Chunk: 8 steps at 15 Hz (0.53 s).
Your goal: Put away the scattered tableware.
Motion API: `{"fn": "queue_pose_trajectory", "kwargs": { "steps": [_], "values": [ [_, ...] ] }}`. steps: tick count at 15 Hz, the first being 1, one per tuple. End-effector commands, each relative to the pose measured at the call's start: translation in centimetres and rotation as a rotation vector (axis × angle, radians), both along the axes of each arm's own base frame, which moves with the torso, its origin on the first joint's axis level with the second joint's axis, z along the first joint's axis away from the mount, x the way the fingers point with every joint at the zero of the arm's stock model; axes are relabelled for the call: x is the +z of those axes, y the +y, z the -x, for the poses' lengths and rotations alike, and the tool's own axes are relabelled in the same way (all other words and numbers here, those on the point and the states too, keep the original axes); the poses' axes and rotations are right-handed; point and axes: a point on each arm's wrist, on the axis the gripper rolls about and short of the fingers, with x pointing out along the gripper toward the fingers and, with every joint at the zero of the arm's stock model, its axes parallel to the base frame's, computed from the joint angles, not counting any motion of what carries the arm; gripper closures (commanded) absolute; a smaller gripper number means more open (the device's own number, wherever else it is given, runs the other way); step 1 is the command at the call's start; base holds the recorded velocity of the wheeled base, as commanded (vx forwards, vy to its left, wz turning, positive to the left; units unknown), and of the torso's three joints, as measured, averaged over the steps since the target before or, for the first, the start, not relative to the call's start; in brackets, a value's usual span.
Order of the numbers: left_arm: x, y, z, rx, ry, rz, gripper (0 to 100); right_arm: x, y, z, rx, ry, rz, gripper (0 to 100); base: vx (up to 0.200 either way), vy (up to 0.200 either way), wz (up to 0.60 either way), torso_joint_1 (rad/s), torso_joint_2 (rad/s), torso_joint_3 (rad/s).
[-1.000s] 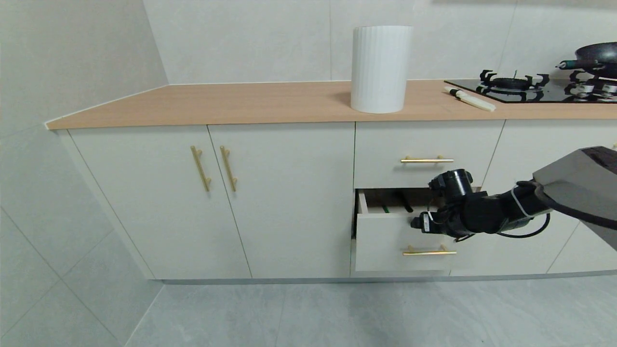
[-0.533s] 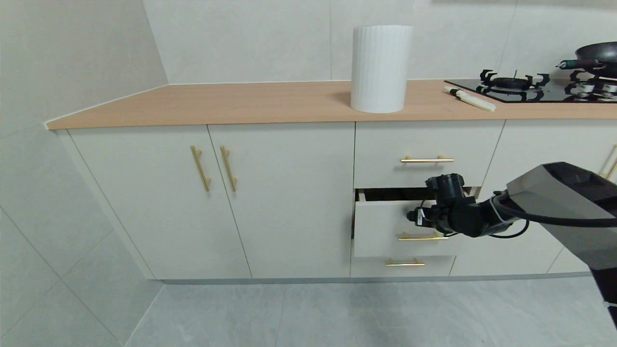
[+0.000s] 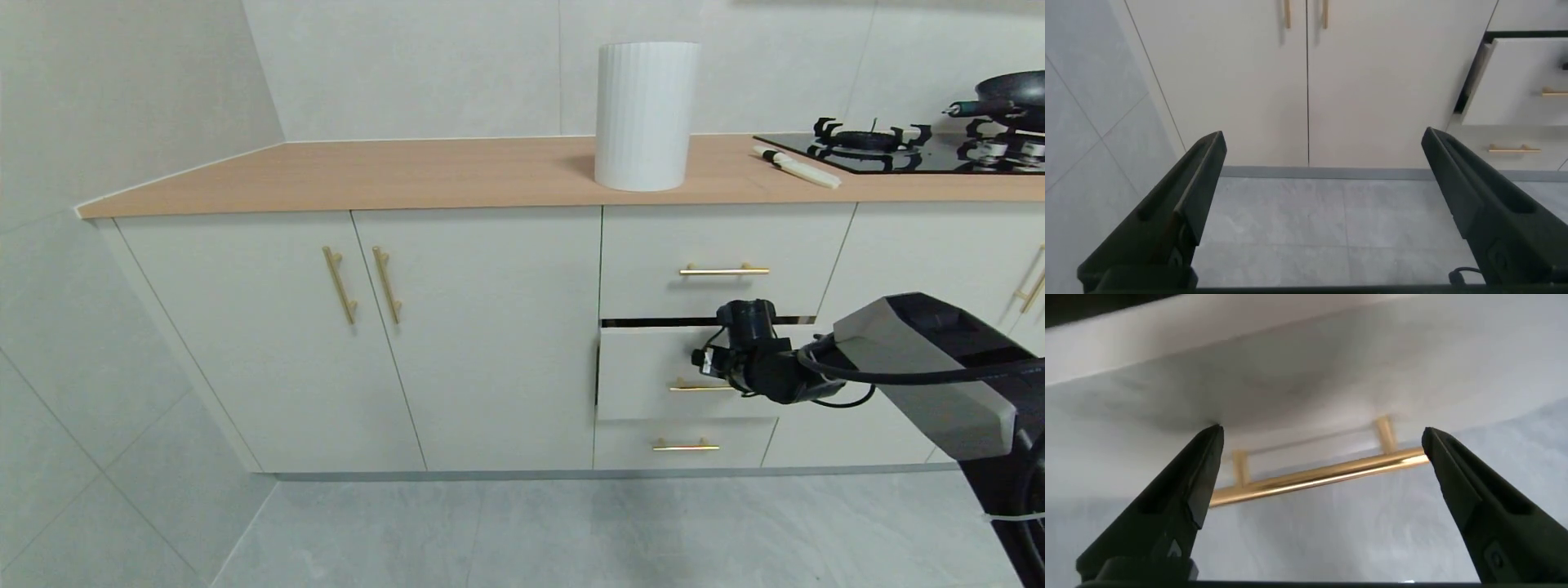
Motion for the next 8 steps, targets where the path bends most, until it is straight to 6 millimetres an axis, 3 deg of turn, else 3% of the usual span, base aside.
{"fn": "queue_pose_trajectory", "kwargs": {
  "steps": [1,8],
  "values": [
    [0.0,0.0,0.0,0.001,0.000,0.000,0,-0.9,-0.3,-0.6,-0.017,0.001,-0.005,0,0.000,0.000,0.00,0.000,0.00,0.000],
    [0.0,0.0,0.0,0.001,0.000,0.000,0,-0.1,-0.8,-1.8,-0.079,-0.067,-0.075,0,0.000,0.000,0.00,0.000,0.00,0.000]
  ]
}}
